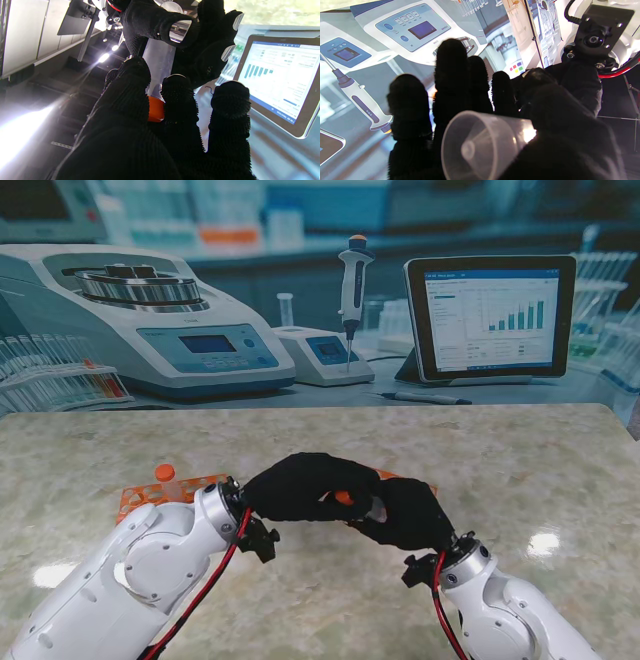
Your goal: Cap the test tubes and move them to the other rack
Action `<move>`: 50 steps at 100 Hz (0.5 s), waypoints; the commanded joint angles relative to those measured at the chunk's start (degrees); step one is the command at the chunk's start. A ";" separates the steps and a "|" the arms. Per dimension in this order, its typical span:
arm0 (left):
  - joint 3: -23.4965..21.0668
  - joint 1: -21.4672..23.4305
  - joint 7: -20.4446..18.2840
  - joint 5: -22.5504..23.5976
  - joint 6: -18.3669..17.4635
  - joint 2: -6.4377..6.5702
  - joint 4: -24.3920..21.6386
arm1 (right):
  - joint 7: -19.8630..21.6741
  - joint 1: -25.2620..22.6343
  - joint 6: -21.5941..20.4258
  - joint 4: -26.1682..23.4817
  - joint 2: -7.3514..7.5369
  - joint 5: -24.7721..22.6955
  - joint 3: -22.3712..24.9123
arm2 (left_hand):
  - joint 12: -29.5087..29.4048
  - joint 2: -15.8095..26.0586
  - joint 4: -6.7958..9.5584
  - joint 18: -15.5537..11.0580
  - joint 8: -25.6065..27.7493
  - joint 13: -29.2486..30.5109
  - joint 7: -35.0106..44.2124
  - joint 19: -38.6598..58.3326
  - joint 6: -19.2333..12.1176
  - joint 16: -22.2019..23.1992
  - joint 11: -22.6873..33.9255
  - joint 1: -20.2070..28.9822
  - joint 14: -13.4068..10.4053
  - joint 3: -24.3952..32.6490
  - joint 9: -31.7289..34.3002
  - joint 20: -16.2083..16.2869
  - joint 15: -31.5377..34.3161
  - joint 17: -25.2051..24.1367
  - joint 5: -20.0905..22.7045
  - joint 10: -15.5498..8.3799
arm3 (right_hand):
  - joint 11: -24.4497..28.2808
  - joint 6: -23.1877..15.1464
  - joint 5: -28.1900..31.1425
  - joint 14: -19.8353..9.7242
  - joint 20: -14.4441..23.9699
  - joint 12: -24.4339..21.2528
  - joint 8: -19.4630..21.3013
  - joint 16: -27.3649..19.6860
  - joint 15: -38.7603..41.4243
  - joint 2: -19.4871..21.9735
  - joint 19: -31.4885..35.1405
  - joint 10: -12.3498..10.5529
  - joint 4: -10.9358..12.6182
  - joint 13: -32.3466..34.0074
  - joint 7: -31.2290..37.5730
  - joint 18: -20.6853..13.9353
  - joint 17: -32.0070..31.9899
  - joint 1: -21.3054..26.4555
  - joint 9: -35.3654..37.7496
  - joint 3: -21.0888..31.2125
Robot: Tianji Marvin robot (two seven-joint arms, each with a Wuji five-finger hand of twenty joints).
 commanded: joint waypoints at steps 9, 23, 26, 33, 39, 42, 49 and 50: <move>-1.45 0.16 -0.91 -0.80 1.43 0.35 0.32 | 0.49 -0.80 -0.28 -1.22 -0.30 -0.21 -0.64 | 3.22 12.98 3.63 0.55 6.38 2.62 12.22 -0.40 3.12 -0.19 24.14 8.67 -1.23 21.32 13.13 2.40 1.83 1.34 6.49 6.72 | -1.90 -4.59 -0.94 1.44 -0.64 -2.50 1.81 0.70 -5.21 1.96 -3.12 1.03 2.14 -3.51 -8.50 2.19 -5.13 -3.92 -4.32 -0.96; -2.12 0.49 -1.62 -1.85 1.80 0.46 0.07 | 1.21 -0.63 -0.02 -1.01 -0.28 0.51 -0.44 | 3.49 12.87 3.63 0.69 7.36 2.60 12.25 -0.57 3.18 -0.07 24.14 8.67 -1.13 21.48 13.26 2.51 1.93 1.35 7.01 6.97 | -3.52 -3.44 0.22 2.14 -0.99 -3.87 2.97 -0.30 -7.96 3.47 -4.50 1.37 3.73 -6.30 -15.03 3.22 -9.04 -7.31 -6.55 -1.41; -2.28 0.57 -1.83 -1.95 1.88 0.51 -0.04 | 1.34 -0.56 0.04 -0.96 -0.28 0.61 -0.42 | 3.52 12.87 3.63 0.72 7.50 2.64 12.21 -0.59 3.11 -0.06 24.14 8.67 -1.10 21.49 13.30 2.53 1.94 1.35 7.05 6.99 | -3.67 -3.35 0.22 2.31 -1.02 -3.99 3.25 -0.41 -8.27 3.62 -4.66 1.35 3.84 -6.83 -15.56 3.31 -9.56 -7.58 -6.86 -1.49; -2.68 0.77 -2.24 -2.07 1.99 0.61 -0.33 | 1.59 -0.42 0.16 -0.85 -0.26 0.79 -0.40 | 3.58 12.90 3.63 0.74 7.83 2.62 12.22 -0.63 2.99 -0.06 24.12 8.68 -1.16 21.51 13.32 2.57 1.91 1.36 7.30 6.86 | -4.31 -3.03 0.58 2.61 -1.14 -4.57 4.51 -0.89 -9.35 4.27 -5.26 1.44 4.88 -8.13 -18.17 3.70 -11.22 -8.89 -7.93 -1.61; -3.09 1.00 -2.49 -2.12 2.02 0.68 -0.63 | 1.81 -0.33 0.26 -0.81 -0.22 0.82 -0.37 | 3.64 12.87 3.63 0.74 8.19 2.64 12.21 -0.65 2.96 -0.06 24.12 8.67 -1.15 21.51 13.36 2.61 1.91 1.37 7.46 6.85 | -4.91 -2.86 0.62 2.65 -1.26 -5.13 5.63 -1.48 -10.49 4.72 -5.86 1.33 5.99 -9.33 -20.22 3.83 -12.63 -9.91 -8.71 -1.57; -3.30 1.12 -2.61 -2.17 2.03 0.72 -0.80 | 1.90 -0.31 0.36 -0.82 -0.20 0.80 -0.36 | 3.66 12.85 3.64 0.74 8.33 2.64 12.20 -0.66 2.98 -0.05 24.13 8.68 -1.12 21.55 13.39 2.63 1.91 1.37 7.55 6.85 | -5.10 -2.74 0.45 2.84 -1.30 -5.26 5.86 -1.62 -10.79 4.72 -6.07 1.37 6.05 -9.88 -20.61 3.95 -13.18 -10.09 -9.08 -1.67; -3.80 1.42 -2.87 -2.23 2.08 0.79 -1.20 | 2.25 -0.24 0.55 -0.80 -0.13 0.80 -0.32 | 3.71 12.86 3.66 0.74 8.81 2.66 11.98 -0.69 2.85 -0.09 24.07 8.68 -1.13 21.54 13.36 2.68 1.81 1.37 7.61 6.89 | -5.48 -2.50 0.06 2.95 -1.37 -5.52 6.03 -1.89 -11.37 4.74 -6.46 1.46 6.02 -10.82 -21.26 4.17 -14.31 -10.55 -9.75 -1.98; -3.86 1.46 -2.91 -2.25 2.08 0.80 -1.24 | 2.31 -0.23 0.56 -0.79 -0.12 0.81 -0.31 | 3.72 12.82 3.65 0.74 8.85 2.66 11.96 -0.69 2.85 -0.09 24.06 8.68 -1.13 21.52 13.36 2.69 1.81 1.38 7.62 6.86 | -5.51 -2.51 0.00 2.97 -1.37 -5.55 6.04 -1.93 -11.45 4.76 -6.47 1.46 6.03 -10.95 -21.34 4.19 -14.39 -10.57 -9.79 -2.01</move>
